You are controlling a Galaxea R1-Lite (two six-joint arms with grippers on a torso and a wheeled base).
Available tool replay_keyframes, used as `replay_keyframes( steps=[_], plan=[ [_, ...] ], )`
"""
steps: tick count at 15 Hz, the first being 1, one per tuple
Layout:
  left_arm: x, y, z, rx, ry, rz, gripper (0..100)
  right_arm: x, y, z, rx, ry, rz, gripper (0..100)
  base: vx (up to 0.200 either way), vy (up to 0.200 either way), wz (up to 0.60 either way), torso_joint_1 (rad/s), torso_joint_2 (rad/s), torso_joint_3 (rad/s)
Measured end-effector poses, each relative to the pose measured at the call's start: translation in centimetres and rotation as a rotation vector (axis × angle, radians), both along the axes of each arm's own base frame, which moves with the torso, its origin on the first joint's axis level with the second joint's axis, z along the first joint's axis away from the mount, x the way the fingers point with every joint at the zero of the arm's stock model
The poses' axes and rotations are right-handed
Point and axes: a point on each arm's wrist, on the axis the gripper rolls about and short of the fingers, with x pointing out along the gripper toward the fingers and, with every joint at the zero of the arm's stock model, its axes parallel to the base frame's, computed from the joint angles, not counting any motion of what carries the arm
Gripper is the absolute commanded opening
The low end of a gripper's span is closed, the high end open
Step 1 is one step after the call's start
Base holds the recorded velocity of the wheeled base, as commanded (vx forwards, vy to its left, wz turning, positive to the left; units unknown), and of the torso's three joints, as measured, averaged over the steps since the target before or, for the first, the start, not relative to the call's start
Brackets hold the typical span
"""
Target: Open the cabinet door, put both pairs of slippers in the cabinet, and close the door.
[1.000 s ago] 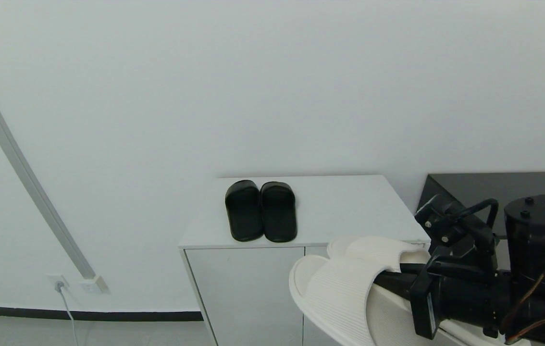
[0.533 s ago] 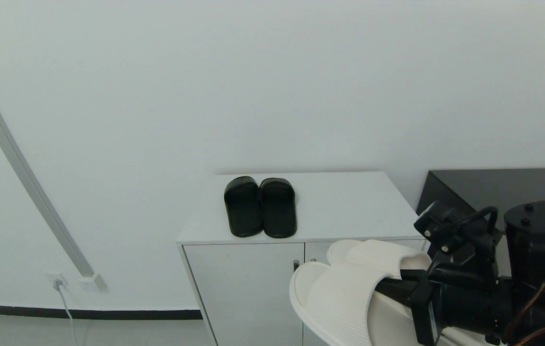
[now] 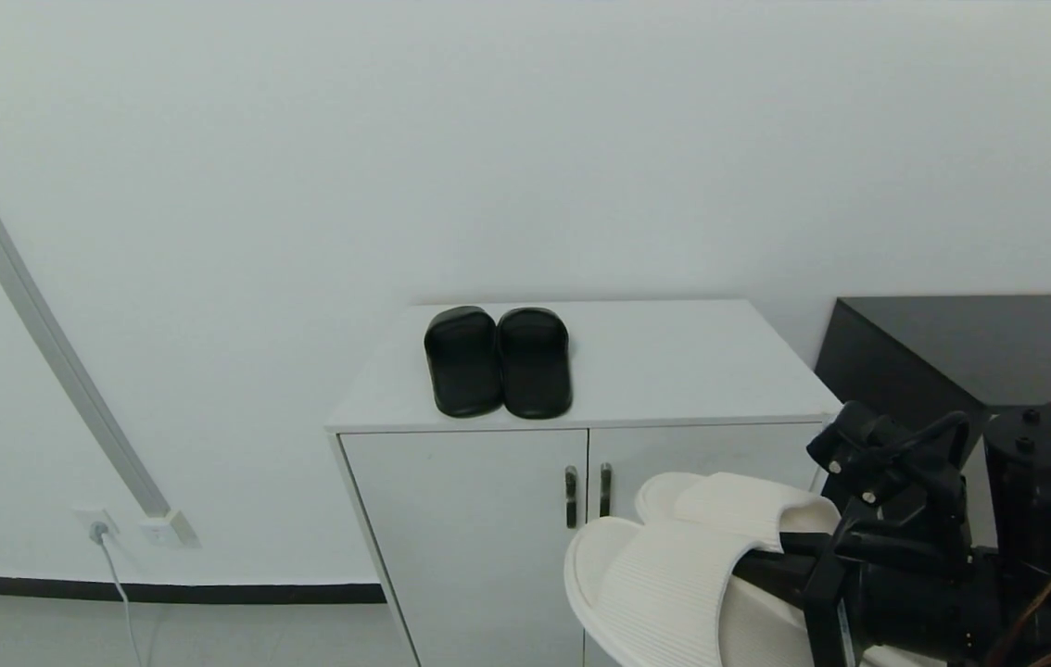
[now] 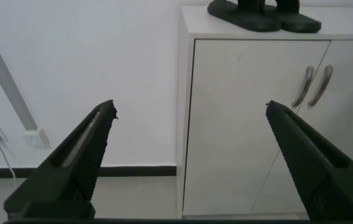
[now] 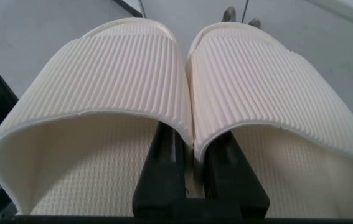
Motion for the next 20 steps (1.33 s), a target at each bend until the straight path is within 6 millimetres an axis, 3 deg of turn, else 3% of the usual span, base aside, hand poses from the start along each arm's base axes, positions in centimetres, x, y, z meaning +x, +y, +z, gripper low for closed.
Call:
replay_keyframes(
  steps=[11,20],
  plan=[
    [0.0,0.0,0.01,0.0,-0.001,0.0,100,-0.18,0.13,-0.59,-0.023,0.01,0.02,0,0.0,0.0,0.0,-0.196,0.52,0.325],
    [0.0,0.0,0.0,0.0,0.0,0.0,100,-0.39,0.07,-0.85,-0.03,0.016,0.023,0,0.0,0.0,0.0,-0.12,0.46,0.339]
  ],
)
